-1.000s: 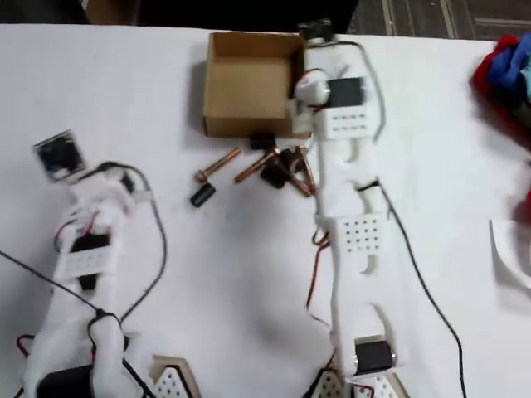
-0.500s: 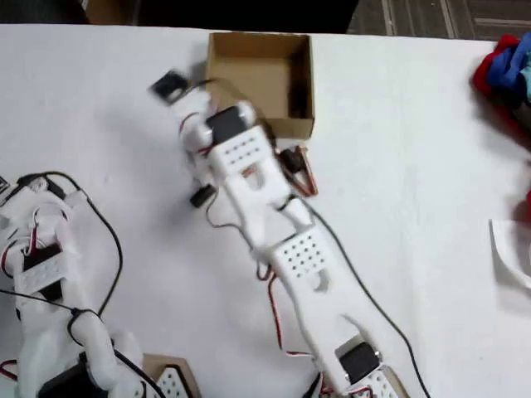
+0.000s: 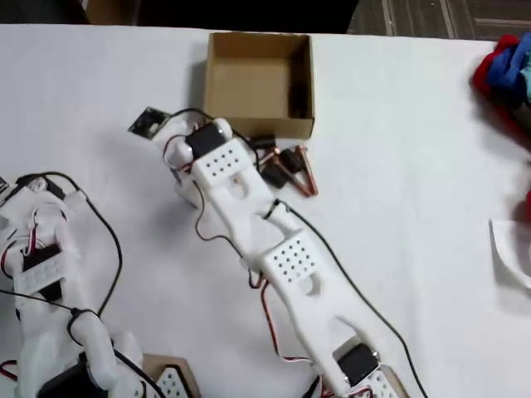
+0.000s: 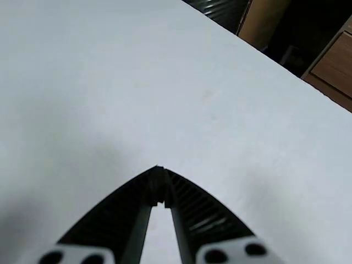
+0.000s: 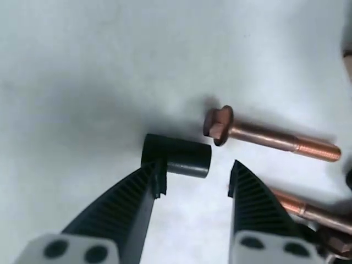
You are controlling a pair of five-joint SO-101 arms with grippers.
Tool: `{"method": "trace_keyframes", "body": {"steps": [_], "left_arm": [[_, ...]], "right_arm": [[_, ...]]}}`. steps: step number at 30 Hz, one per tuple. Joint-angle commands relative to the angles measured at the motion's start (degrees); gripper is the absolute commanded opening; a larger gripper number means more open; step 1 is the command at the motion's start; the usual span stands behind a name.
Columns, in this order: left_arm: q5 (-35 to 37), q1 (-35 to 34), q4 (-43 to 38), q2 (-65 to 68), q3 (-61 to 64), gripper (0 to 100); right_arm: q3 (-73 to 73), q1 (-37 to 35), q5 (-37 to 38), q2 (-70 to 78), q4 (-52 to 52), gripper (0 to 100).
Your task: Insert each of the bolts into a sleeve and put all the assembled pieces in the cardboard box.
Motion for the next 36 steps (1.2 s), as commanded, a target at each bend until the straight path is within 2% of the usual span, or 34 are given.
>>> {"method": "trace_keyframes", "body": {"steps": [1, 12, 16, 20, 27, 29, 34, 36], "left_arm": [[0.0, -0.18, -1.05, -0.09, -2.33, 3], [0.0, 1.14, -1.49, -0.09, -1.45, 3], [0.0, 1.14, -1.49, -0.09, -1.45, 3], [0.0, 1.14, -1.49, -0.09, -1.45, 3], [0.0, 1.14, -1.49, -0.09, -1.45, 3], [0.0, 1.14, -1.49, -0.09, -1.45, 3], [0.0, 1.14, -1.49, -0.09, -1.45, 3], [0.0, 1.14, -1.49, -0.09, -1.36, 3]], "right_arm": [[-0.35, -0.57, -0.62, 1.01, 0.57, 18.3], [-0.18, -2.42, 0.0, 3.21, -0.92, 18.0], [0.35, -5.32, 4.66, 3.3, 1.1, 18.0], [1.76, -6.81, 5.63, 3.21, 1.1, 18.0], [4.4, -6.11, 5.63, 3.12, 1.1, 17.9], [3.87, -5.76, 5.63, 2.86, 1.1, 15.5], [2.02, -3.82, 5.1, 0.75, 1.1, 1.3], [0.97, -2.59, 4.57, -0.75, 1.1, 2.5]]}}
